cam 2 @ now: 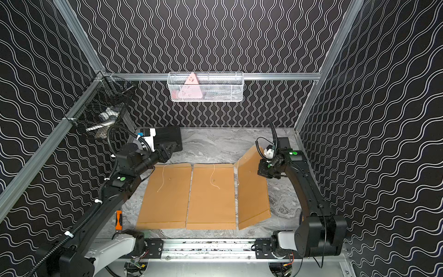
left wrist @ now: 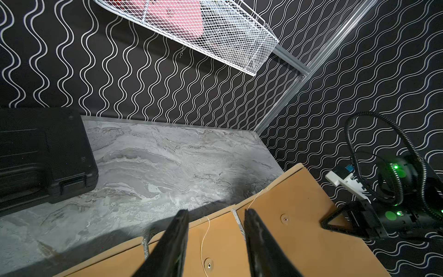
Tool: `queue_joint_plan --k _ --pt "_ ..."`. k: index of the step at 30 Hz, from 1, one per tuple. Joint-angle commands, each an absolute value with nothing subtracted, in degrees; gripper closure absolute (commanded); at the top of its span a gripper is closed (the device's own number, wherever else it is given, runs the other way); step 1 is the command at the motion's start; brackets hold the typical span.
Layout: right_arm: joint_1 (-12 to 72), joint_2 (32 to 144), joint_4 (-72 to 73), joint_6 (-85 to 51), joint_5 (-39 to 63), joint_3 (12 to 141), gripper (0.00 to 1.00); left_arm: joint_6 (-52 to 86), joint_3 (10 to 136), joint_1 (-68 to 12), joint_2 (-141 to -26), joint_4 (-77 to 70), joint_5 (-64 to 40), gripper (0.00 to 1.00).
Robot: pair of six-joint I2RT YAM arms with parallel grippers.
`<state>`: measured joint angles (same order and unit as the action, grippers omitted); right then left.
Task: Open the file bag
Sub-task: Place the file bag at the center of the board.
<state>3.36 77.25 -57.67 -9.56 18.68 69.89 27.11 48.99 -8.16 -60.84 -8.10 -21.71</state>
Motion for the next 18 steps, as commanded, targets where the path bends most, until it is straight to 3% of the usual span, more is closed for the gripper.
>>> queue_joint_plan --k 1,18 --pt "3.25 77.35 -56.98 -8.44 19.25 69.49 1.0 26.38 49.13 -8.04 -61.08 -9.93 -22.24 0.57" --pt "2.37 77.17 -56.56 -8.35 18.33 68.39 1.0 26.63 48.95 -8.08 -61.09 -10.81 -22.76 0.58"
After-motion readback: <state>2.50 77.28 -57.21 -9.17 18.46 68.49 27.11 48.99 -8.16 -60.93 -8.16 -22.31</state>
